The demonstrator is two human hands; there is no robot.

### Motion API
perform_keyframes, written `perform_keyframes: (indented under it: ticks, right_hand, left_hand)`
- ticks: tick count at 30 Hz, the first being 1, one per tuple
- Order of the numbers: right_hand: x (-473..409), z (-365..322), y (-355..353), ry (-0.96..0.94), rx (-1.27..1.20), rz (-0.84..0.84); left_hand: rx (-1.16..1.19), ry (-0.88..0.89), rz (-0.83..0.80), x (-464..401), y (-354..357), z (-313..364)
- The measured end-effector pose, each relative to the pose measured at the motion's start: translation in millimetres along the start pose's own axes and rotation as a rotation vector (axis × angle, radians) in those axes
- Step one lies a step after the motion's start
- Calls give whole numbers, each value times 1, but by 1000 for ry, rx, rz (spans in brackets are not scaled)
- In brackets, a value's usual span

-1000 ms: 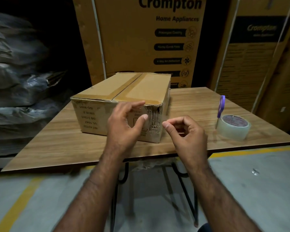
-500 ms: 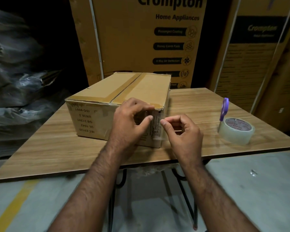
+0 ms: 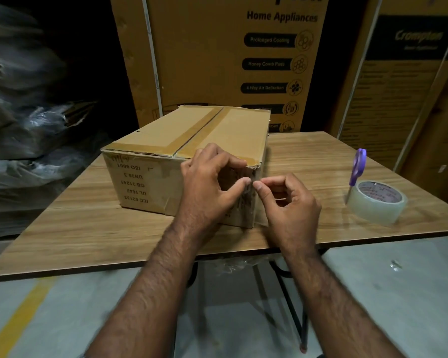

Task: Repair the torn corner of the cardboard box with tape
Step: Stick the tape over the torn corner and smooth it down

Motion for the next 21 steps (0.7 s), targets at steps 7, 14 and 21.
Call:
perform_keyframes:
  ticks: [7,14,21]
  right_hand:
    - [0,-1,-2,-8,7,-4]
    - [4,1,-1,12,12,17]
    - [14,0,-5,-93,41,49]
  left_hand:
    - [-34,28,32,-4,3,1]
    - [-47,56,58,-5,5,0]
    - [-20,127,-64,-4,-5,-10]
Point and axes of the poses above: each hand's wrist, its own x-axis away from the middle knuckle, its own y-axis out of the palm, z = x × y, the point moved 1 cm from there along -x, towards the middle knuckle, and after that the axes turned 4 degrees about -y, right-handed, at the moved point
